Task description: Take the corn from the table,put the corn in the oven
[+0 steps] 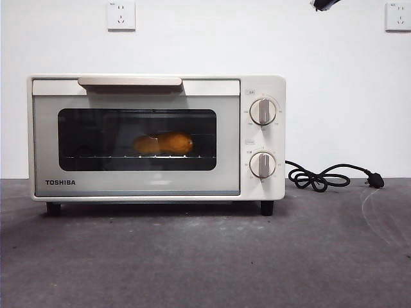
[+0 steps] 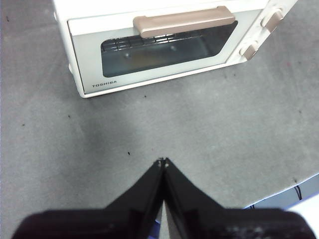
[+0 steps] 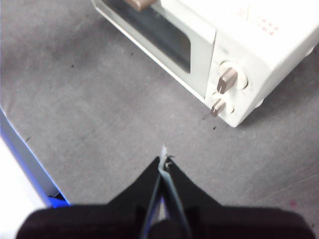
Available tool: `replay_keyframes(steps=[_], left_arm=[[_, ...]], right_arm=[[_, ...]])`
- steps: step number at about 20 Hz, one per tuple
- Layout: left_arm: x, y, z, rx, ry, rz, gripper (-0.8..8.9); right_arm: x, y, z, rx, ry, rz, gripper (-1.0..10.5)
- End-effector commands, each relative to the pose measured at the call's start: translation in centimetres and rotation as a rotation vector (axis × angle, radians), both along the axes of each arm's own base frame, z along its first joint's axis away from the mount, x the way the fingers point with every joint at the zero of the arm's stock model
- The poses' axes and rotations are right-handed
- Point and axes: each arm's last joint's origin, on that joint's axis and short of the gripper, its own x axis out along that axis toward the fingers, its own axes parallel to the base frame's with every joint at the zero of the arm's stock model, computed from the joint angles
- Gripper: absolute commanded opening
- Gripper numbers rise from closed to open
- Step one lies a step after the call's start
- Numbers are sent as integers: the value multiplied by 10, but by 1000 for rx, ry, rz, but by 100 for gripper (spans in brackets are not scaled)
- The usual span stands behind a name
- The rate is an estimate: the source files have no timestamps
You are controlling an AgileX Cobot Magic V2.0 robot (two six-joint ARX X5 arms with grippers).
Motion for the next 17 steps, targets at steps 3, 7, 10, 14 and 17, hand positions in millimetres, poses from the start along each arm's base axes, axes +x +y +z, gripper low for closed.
replay_keyframes(steps=[3, 7, 10, 14, 17], left_arm=[[20, -8, -7, 16, 70, 0, -4], [26, -9, -5, 5, 40, 14, -4], [16, 2, 6, -44, -91, 68, -4], [-9, 20, 53, -261, -605, 231, -4], [-29, 26, 82, -353, -929, 255, -4]], right_arm=[[4, 2, 1, 15, -22, -5, -1], [6, 3, 3, 27, -59, -9, -1], [6, 3, 3, 29, -62, -9, -1], [6, 3, 3, 29, -62, -9, -1], [6, 3, 3, 29, -62, -9, -1]])
